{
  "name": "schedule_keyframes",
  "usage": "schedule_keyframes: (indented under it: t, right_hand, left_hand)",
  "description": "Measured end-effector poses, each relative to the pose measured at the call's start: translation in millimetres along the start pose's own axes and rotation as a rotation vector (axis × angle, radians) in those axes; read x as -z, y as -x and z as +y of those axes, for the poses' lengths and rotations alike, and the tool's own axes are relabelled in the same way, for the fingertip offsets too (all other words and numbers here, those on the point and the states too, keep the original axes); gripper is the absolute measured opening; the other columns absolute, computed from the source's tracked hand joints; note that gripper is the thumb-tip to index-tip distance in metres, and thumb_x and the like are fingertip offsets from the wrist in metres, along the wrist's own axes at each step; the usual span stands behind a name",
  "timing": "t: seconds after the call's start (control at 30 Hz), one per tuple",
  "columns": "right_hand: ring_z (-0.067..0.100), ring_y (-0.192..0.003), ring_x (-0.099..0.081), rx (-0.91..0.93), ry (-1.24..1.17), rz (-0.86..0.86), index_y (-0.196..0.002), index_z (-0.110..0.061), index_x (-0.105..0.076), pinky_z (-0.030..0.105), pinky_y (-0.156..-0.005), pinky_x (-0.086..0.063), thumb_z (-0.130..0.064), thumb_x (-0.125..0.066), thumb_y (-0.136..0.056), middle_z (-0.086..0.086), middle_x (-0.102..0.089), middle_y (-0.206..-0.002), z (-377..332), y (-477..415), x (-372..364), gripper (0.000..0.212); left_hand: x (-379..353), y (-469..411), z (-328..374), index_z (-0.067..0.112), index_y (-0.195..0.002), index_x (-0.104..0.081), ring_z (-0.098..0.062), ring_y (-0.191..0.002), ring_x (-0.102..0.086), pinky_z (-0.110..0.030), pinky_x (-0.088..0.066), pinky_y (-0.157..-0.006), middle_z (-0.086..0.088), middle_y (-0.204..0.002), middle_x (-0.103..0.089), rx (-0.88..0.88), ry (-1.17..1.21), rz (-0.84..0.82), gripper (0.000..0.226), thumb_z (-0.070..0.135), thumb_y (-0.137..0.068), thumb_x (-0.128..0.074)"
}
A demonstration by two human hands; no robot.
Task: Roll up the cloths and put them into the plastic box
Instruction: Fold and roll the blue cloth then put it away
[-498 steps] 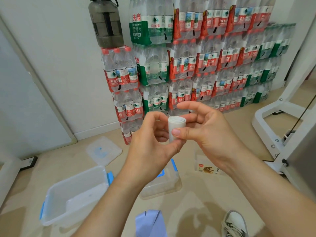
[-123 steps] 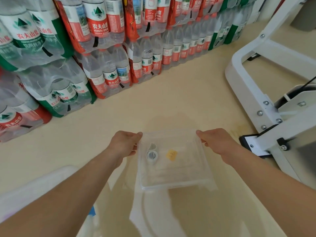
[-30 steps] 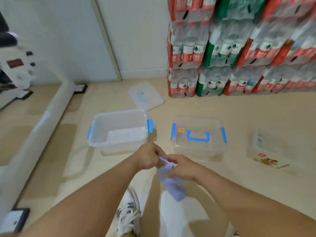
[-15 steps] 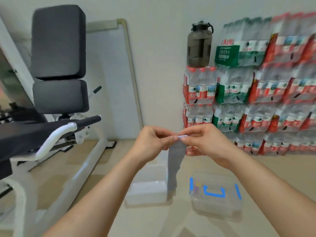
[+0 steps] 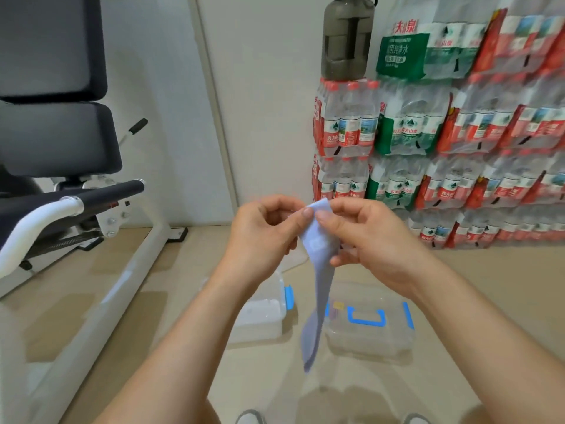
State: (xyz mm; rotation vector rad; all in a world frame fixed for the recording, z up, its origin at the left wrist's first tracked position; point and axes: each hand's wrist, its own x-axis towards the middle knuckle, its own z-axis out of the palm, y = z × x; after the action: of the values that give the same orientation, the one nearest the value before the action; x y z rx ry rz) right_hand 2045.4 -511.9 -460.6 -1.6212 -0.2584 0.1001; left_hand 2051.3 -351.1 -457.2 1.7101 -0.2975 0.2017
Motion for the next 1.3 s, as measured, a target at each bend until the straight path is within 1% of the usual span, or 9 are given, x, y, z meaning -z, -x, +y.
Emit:
schedule_keyframes:
  t: [0.23,0.43,0.57,0.7,0.77,0.9,1.07,1.2,1.3]
  right_hand:
    - [0.014,-0.069,-0.058,-0.237,0.570,-0.152,-0.086,-0.012,-0.073,0.033,-0.068,-0.051,-0.022,-0.073,-0.080,0.003,-0.072,-0.081,37.7,-10.6,7.6,0.011]
    - [0.016,-0.048,-0.043,-0.470,0.498,-0.131,-0.080,-0.017,-0.067,0.021,-0.048,-0.044,-0.028,-0.057,-0.092,0.001,-0.051,-0.060,68.8,-15.8,-2.0,0.019]
    - [0.011,-0.039,-0.039,-0.594,0.054,-0.047,-0.107,-0.015,-0.066,0.020,-0.041,-0.046,-0.024,-0.048,-0.098,0.006,-0.059,-0.059,62.4,-19.8,-8.7,0.022]
    - [0.013,-0.062,-0.066,-0.304,-0.145,0.089,-0.103,-0.017,-0.073,0.022,-0.055,-0.055,-0.002,-0.053,-0.092,-0.001,-0.073,-0.076,39.9,-23.1,-5.4,0.027]
    - [0.010,-0.081,-0.070,-0.121,0.076,0.161,-0.106,-0.018,-0.073,0.020,-0.070,-0.057,0.003,-0.058,-0.086,-0.007,-0.075,-0.089,33.3,-23.3,-5.5,0.033]
    - [0.005,-0.085,-0.069,0.119,0.421,0.079,-0.106,-0.034,-0.072,0.021,-0.079,-0.055,-0.001,-0.057,-0.083,-0.014,-0.074,-0.095,21.2,-7.4,-22.2,0.043]
    - [0.028,-0.062,-0.050,0.211,0.547,-0.048,-0.104,-0.056,-0.064,0.030,-0.055,-0.043,-0.011,-0.039,-0.065,0.009,-0.070,-0.074,19.9,-1.2,-33.8,0.064]
    - [0.011,-0.046,-0.029,0.190,0.574,-0.038,-0.102,-0.054,-0.067,0.016,-0.046,-0.026,0.004,-0.040,-0.068,-0.005,-0.043,-0.045,17.5,0.1,-26.3,0.072]
    - [0.010,-0.048,-0.047,0.178,0.586,-0.046,-0.106,-0.048,-0.068,0.023,-0.052,-0.045,0.003,-0.044,-0.073,-0.007,-0.065,-0.059,18.7,1.3,-25.1,0.065]
  left_hand:
    - [7.1,-7.4,4.7,0.020,-0.080,-0.059,-0.010,-0.057,-0.047,-0.023,-0.038,-0.051,0.007,-0.066,-0.056,-0.063,0.422,0.073,0.004,0.023,-0.083,-0.058]
    - [12.6,0.5,2.6,0.013,-0.084,-0.054,-0.006,-0.043,-0.049,-0.017,-0.038,-0.047,0.006,-0.053,-0.056,0.035,0.576,-0.145,0.011,0.020,-0.084,-0.063]
    - [30.6,4.0,-5.6,0.014,-0.080,-0.065,-0.011,-0.060,-0.062,-0.019,-0.048,-0.058,0.000,-0.068,-0.067,0.010,0.715,-0.604,0.014,0.021,-0.074,-0.075]
    - [43.8,11.3,-1.5,0.009,-0.090,-0.071,-0.011,-0.067,-0.068,-0.020,-0.050,-0.064,-0.002,-0.079,-0.073,0.036,0.501,-1.115,0.018,0.026,-0.084,-0.068]
    - [41.0,9.8,-1.7,0.017,-0.081,-0.074,-0.010,-0.058,-0.064,-0.021,-0.048,-0.057,0.001,-0.070,-0.072,0.037,0.372,-0.871,0.020,0.036,-0.082,-0.068]
    - [32.6,-8.7,-17.5,0.023,-0.092,-0.070,-0.014,-0.070,-0.057,-0.022,-0.050,-0.061,0.004,-0.079,-0.067,0.157,0.154,0.098,0.014,0.029,-0.092,-0.058]
    - [21.9,-6.1,-12.5,0.012,-0.103,-0.071,-0.015,-0.084,-0.067,-0.024,-0.056,-0.072,-0.005,-0.091,-0.073,0.218,0.153,-0.040,0.034,0.037,-0.092,-0.052]
    - [19.7,-4.2,-8.0,0.010,-0.094,-0.074,-0.011,-0.086,-0.068,-0.021,-0.055,-0.069,-0.003,-0.087,-0.074,0.156,0.188,-0.058,0.042,0.044,-0.077,-0.057]
    - [23.9,-3.8,-6.9,0.016,-0.089,-0.075,-0.010,-0.086,-0.066,-0.025,-0.056,-0.076,0.000,-0.087,-0.075,0.097,0.158,-0.036,0.036,0.043,-0.068,-0.065]
